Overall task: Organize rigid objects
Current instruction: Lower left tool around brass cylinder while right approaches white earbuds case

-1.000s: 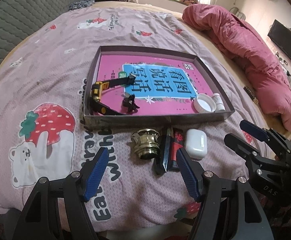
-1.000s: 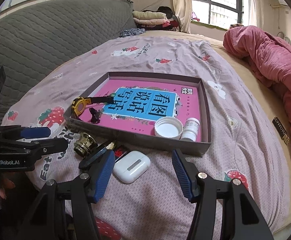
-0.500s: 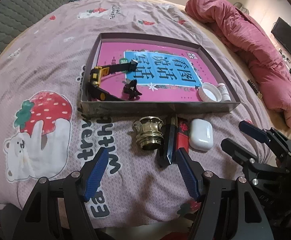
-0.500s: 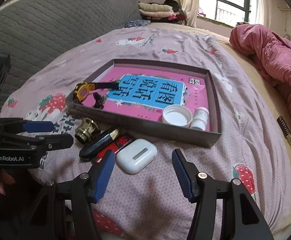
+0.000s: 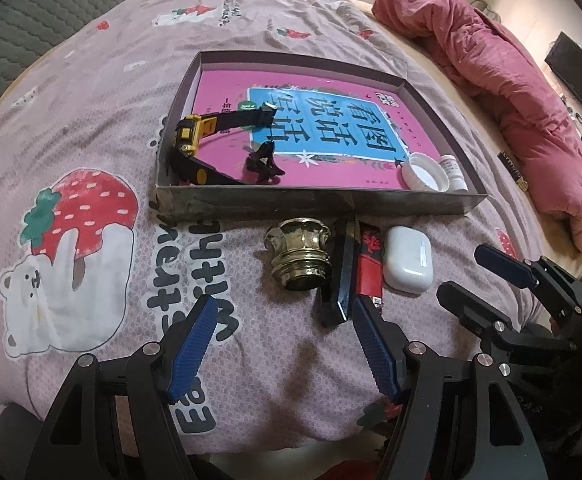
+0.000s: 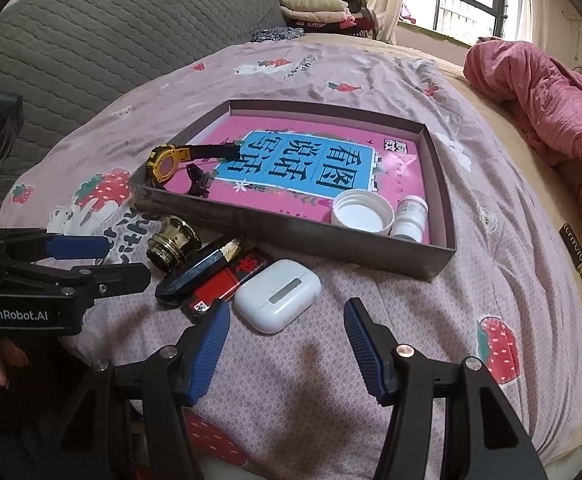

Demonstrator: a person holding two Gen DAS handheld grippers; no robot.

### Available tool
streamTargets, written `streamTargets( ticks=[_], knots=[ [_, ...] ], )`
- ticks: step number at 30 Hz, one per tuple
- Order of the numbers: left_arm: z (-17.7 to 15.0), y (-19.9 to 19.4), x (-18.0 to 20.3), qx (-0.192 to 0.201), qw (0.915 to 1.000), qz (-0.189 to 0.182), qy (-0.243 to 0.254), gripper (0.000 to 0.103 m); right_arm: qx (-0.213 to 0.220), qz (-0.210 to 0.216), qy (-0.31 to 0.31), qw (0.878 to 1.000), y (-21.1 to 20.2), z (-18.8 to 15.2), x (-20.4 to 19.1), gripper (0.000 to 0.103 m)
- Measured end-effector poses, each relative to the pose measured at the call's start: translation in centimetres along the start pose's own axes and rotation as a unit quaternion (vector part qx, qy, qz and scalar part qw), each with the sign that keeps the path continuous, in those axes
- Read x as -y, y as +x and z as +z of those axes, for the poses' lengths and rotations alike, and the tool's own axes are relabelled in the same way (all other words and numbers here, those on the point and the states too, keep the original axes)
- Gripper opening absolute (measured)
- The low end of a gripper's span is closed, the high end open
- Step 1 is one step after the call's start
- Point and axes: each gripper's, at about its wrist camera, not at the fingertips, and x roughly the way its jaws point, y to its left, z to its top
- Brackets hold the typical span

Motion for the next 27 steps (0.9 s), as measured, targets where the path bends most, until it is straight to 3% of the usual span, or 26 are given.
streamTargets(
  ticks=[20, 27],
  knots=[
    [0.4, 1.5, -0.7, -0.012, 0.9998, 0.003, -0.017, 0.072, -0.014, 0.005, 0.002, 1.000, 1.3, -0.6, 0.1, 0.059],
    [0.3, 2.2, 0.4, -0.017, 0.9999, -0.001, -0.001, 0.072, -0.017, 0.005, 0.003, 1.000, 1.6, -0.7, 0.1, 0.059]
  ],
)
